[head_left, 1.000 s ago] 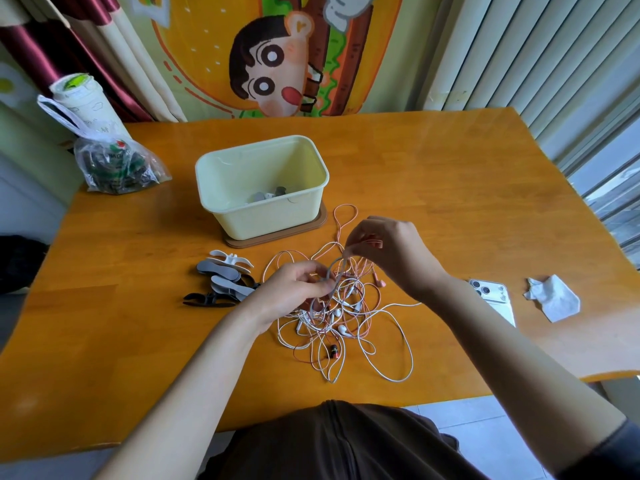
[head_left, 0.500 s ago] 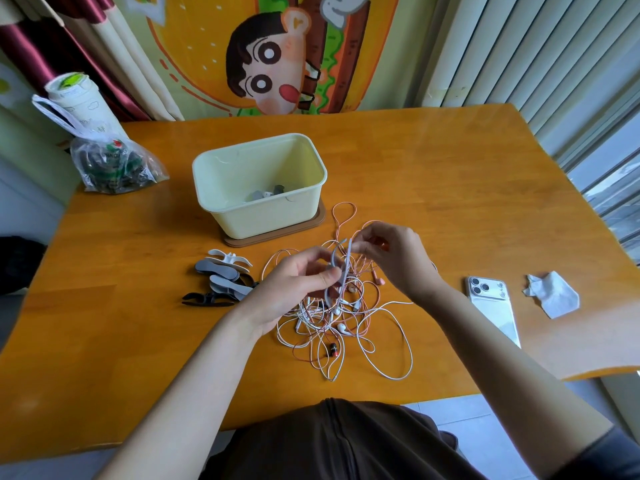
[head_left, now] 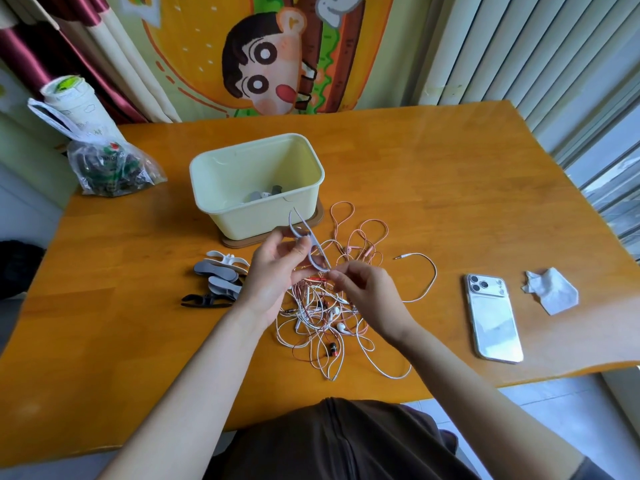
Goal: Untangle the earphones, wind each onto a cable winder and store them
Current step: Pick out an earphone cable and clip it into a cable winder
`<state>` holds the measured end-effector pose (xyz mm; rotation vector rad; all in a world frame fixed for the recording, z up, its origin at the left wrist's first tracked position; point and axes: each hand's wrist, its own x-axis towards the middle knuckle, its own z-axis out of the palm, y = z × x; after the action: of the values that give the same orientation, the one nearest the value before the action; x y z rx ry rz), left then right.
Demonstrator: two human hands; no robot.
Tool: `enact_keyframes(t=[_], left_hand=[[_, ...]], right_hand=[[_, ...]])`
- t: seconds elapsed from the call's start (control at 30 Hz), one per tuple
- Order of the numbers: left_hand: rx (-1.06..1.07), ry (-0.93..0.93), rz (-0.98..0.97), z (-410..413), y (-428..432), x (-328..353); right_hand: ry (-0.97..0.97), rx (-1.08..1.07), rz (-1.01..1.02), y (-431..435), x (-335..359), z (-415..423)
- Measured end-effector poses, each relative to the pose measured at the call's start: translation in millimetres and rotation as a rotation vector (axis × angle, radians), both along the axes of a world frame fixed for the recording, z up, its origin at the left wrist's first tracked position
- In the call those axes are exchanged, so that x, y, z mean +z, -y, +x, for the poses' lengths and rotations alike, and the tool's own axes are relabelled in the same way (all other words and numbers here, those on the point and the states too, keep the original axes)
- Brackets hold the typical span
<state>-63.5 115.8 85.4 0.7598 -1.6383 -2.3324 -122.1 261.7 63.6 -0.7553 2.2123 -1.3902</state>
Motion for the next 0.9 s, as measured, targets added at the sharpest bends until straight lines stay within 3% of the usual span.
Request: enact_keyframes(t=[0.1,0.27,0.47,0.67,0.9], left_hand=[[0.052,0.045,-0.090,-1,0,-7],[0.025,0.192,-0.522,1,4,-26],[-0.001,0.327,-0.791,11,12,-38],[-0.066,0.373,-0.765,9,10,-35],[-0.330,0.151,-0.594,14,-1,-24]], right_hand=[[-0.080,0.029,0.035,1,4,4],[-0.167,0.104,0.081,2,16,9],[-0.336,0.217,0.145,-1,34,-5],[-0.435,0.214,0.156,1,43,-20],[-0.519,0.018,0.127,1,50,-50]])
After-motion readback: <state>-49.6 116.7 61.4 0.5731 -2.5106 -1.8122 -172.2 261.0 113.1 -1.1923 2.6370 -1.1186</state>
